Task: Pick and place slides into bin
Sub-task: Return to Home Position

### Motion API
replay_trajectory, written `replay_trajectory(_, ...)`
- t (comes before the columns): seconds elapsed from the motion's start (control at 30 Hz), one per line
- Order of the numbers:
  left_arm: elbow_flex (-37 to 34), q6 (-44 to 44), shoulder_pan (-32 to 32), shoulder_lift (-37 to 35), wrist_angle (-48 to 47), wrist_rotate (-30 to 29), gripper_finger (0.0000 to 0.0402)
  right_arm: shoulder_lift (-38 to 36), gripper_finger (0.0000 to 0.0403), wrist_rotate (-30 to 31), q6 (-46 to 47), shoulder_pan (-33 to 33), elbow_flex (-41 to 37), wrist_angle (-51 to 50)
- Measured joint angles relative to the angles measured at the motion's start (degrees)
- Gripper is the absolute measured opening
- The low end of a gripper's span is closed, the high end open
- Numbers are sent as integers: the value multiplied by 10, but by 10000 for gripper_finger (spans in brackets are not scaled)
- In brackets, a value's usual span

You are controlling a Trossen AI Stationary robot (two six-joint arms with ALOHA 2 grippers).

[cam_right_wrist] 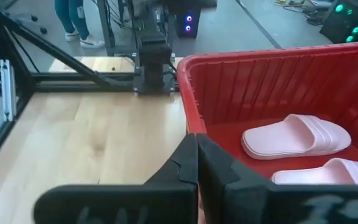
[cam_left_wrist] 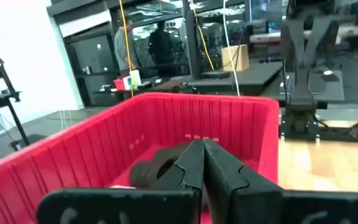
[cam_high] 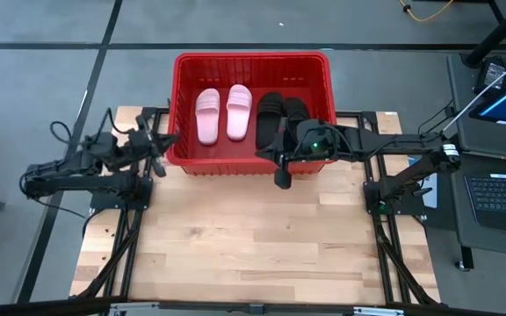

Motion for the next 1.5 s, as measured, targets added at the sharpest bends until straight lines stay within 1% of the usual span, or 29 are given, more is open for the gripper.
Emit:
replay_trajectory(0.23, -123, -3, -2, -80, 94, -11, 1, 0, 2, 0, 9, 12, 0, 16)
replay_trajectory(0.33, -153, -3, -2, -111, 121, -12, 1, 0, 2, 0, 12, 12, 0, 28)
replay_trajectory(0.47, -177, -6, -2, -150, 123, -1, 1, -1, 2, 2, 12, 16, -4, 50)
replay_trajectory(0.53, -186, -10, -2, -168, 118, 2, 1, -6, 2, 1, 13, 16, -32, 92)
replay_trajectory(0.63, -193, -14, -2, -167, 110, 2, 1, -17, 2, -1, 30, 16, -93, 167)
replay_trajectory(0.73, -198, -16, -2, -164, 120, 8, 1, -38, 2, -1, 58, 13, -150, 204)
replay_trajectory(0.87, -216, -19, -2, -167, 121, 4, 1, -96, 2, 0, 70, 12, -205, 233)
replay_trajectory(0.97, -233, -33, -2, -167, 145, 3, 1, -152, 2, 0, 71, 12, -246, 256)
replay_trajectory(1.13, -262, -25, -2, -167, 206, 1, 1, -241, 3, 0, 77, 16, -312, 257)
replay_trajectory(1.23, -280, -28, -2, -167, 224, 9, 1, -283, 3, 0, 87, 23, -347, 256)
replay_trajectory(1.37, -303, -25, -2, -167, 267, 13, 1, -334, 4, 0, 83, 30, -382, 256)
replay_trajectory(1.5, -304, -8, -2, -165, 270, 14, 1, -379, 4, 0, 56, 29, -406, 254)
